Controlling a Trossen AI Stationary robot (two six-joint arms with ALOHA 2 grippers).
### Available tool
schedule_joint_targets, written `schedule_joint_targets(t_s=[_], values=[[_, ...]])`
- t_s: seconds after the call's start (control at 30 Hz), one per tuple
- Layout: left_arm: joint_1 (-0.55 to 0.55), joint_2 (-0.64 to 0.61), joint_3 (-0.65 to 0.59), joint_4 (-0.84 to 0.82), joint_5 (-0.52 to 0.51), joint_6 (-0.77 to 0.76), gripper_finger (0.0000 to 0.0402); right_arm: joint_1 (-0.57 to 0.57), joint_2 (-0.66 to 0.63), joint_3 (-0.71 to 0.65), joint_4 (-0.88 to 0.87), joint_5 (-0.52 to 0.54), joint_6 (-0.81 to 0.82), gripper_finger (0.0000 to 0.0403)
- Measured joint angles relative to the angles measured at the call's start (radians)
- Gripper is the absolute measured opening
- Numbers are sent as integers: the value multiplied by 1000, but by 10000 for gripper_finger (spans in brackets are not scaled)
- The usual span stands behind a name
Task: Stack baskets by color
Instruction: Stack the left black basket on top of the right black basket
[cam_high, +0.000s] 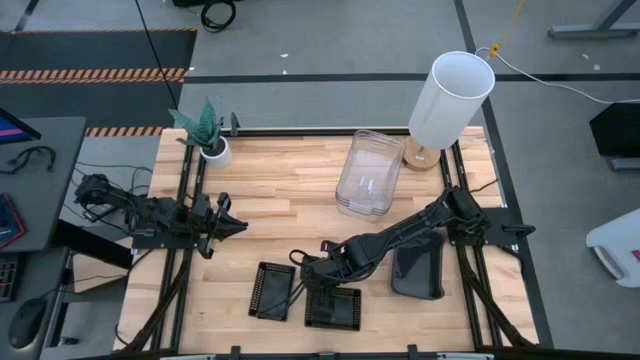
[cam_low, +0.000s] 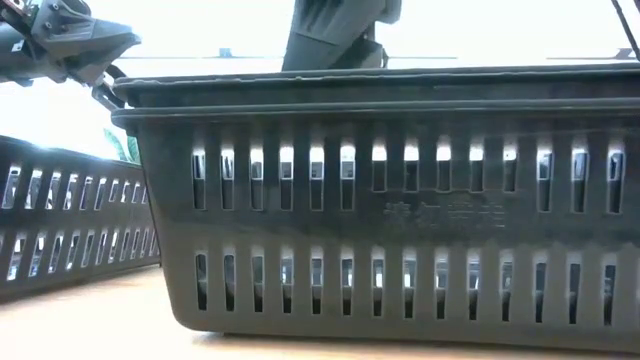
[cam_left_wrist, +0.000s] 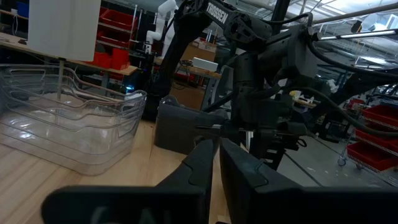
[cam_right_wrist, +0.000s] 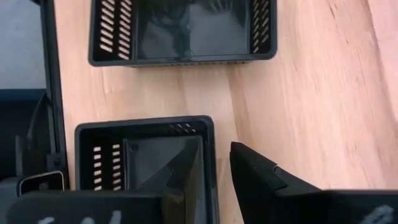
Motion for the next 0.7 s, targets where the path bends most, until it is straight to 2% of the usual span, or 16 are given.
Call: schedule_joint_targets(t_s=[0.1,0.2,0.47,0.57,0.7], values=[[0,0,0,0,0,0,33,2,0,1,-51,-2,-56,96],[0,0,0,0,0,0,28,7,-5,0,-161,49,-58,96],[0,0,0,0,0,0,31,49,-53,-9,-217,130,-100,96],[0,0,0,0,0,0,35,57,-140,-97,-214,178,-89,92],[0,0,0,1,0,0,34,55,-324,-319,-50,209,-68,82]])
